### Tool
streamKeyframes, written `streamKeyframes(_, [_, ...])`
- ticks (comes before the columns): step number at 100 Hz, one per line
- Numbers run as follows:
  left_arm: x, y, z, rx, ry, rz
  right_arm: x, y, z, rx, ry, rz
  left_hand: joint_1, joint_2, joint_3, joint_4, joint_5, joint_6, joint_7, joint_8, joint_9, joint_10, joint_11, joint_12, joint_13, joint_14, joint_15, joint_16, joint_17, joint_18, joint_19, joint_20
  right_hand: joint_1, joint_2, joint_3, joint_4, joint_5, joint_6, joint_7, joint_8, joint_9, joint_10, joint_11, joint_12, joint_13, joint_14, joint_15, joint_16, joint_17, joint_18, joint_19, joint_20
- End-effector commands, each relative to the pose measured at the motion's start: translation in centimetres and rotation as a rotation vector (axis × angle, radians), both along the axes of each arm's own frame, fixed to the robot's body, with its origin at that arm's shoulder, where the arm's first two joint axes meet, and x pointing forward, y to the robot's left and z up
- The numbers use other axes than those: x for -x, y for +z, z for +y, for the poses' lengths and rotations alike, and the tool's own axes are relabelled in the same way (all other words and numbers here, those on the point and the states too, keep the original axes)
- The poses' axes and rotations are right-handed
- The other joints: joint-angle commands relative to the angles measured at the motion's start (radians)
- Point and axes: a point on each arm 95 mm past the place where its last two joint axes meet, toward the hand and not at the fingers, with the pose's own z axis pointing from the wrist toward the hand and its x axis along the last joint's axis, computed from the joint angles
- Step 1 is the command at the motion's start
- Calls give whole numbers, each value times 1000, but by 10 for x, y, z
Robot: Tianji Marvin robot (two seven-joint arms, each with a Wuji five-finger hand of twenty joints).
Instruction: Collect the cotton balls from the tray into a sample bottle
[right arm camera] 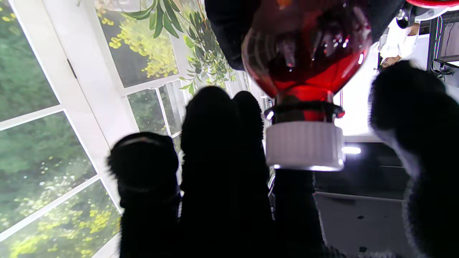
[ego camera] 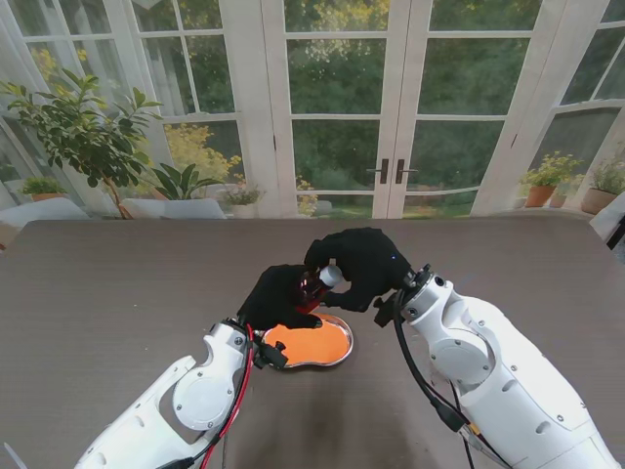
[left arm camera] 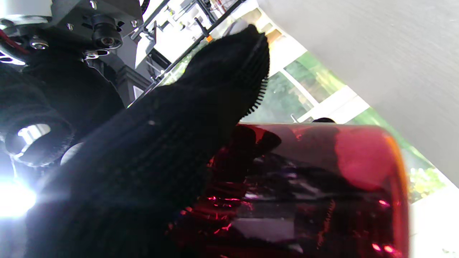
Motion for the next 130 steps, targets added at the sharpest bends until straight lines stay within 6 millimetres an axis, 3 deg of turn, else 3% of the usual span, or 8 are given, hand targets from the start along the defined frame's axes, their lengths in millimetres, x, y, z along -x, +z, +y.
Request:
streamKeyframes(1, [1,1,-3,5,-13,3,0,-4,4,10,2,10,44,780,90,-19,82,-141,127,27,36,-8,3,14,39,74,22,4,3,-20,31,4,34,11,60,13,19,11,17,19,37,21,6,-1,14,-10,40,20,31,42,48,-16])
streamKeyframes(11, [1,2,-3,6,-11,2,1,-5,5,1,1,6,44,779,91,-19,82,-140,127,27,36,-6,3,14,40,75,22,4,3,-21,31,4,64,28,67,20,44,22,19,15,81,18,8,4,15,-26,95,32,54,29,68,-16])
streamKeyframes(25, [0,2,-3,6,-12,0,0,-6,6,-11,-2,4,44,780,91,-19,82,-142,127,27,37,-8,3,14,40,75,22,4,3,-21,31,4,142,12,70,-142,62,45,117,-167,159,10,25,47,16,-69,165,43,69,-41,111,-35])
streamKeyframes(41, [0,3,-3,10,-9,-3,-1,-9,7,-29,10,13,43,780,90,-19,82,-142,127,27,37,-7,3,14,38,75,22,4,3,-21,31,4,225,-11,62,-187,86,58,215,-235,217,4,52,90,17,-111,222,69,84,-129,150,-57])
streamKeyframes(59, [-1,4,-4,18,-2,-8,0,-10,8,-37,30,44,44,780,90,-19,82,-141,126,27,36,-7,3,14,38,75,22,4,3,-21,31,4,325,60,73,-144,107,25,310,-242,234,3,103,135,18,-135,334,128,99,-152,222,-33])
streamKeyframes(75, [-2,6,-4,18,0,-16,2,-11,9,-10,49,88,44,780,89,-20,80,-143,126,28,35,-7,2,14,37,75,21,4,3,-20,31,4,331,218,104,-96,-39,38,466,-224,139,1,215,251,17,-200,481,224,114,-169,300,23])
streamKeyframes(112, [-3,6,-4,31,26,-33,0,-17,13,-39,87,181,43,737,58,-55,52,-151,39,-76,7,-12,-50,-29,-5,73,2,3,-30,-40,20,1,360,178,153,-101,-125,11,594,-205,96,-3,296,316,15,-209,675,402,145,-227,455,131])
streamKeyframes(130, [-3,4,-3,27,35,-45,-2,-19,14,-52,79,188,-62,718,-49,-40,-13,-162,-103,-189,-86,-31,-179,-294,-124,14,-172,-72,-121,-88,-81,-60,362,177,153,-100,-121,0,596,-205,100,-4,294,322,15,-213,687,421,151,-242,474,144])
